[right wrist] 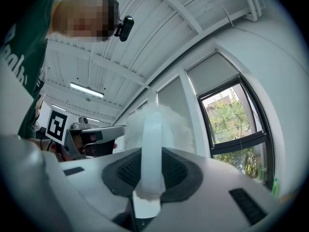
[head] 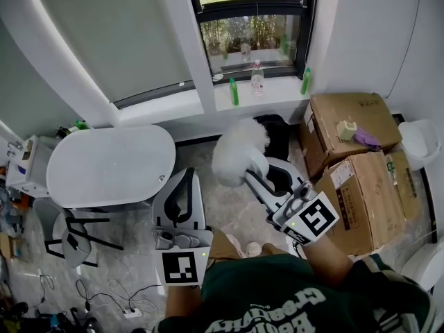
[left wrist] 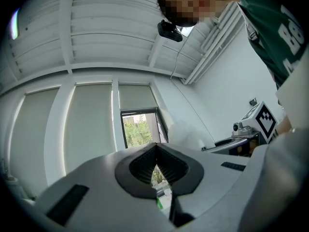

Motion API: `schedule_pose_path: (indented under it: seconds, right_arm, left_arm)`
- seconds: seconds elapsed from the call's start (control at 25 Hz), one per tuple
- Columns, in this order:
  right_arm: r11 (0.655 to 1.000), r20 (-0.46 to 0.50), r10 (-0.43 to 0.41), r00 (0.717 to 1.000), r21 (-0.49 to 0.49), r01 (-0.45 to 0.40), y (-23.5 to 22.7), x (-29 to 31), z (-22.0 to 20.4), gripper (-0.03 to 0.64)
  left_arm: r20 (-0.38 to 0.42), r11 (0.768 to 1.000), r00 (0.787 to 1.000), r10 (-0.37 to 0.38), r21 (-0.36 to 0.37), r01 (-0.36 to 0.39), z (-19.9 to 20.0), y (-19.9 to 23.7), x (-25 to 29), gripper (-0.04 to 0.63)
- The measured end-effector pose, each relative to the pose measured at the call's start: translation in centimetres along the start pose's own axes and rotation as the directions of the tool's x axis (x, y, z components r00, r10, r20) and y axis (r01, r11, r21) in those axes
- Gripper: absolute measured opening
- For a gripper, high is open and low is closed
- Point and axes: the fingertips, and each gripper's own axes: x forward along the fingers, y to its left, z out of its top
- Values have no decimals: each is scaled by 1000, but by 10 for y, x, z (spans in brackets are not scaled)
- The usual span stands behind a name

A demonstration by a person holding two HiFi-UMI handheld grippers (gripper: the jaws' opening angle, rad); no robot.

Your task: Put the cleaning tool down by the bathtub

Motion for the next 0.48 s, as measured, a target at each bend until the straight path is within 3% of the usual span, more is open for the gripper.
schedule_pose_path:
  seconds: [0.48]
  right_arm:
    - [1000, 8, -8, 1000, 5, 8, -21, 18, -14, 94]
  left_arm:
    - [-17, 999, 1000, -25, 45, 26, -23, 6, 22, 8]
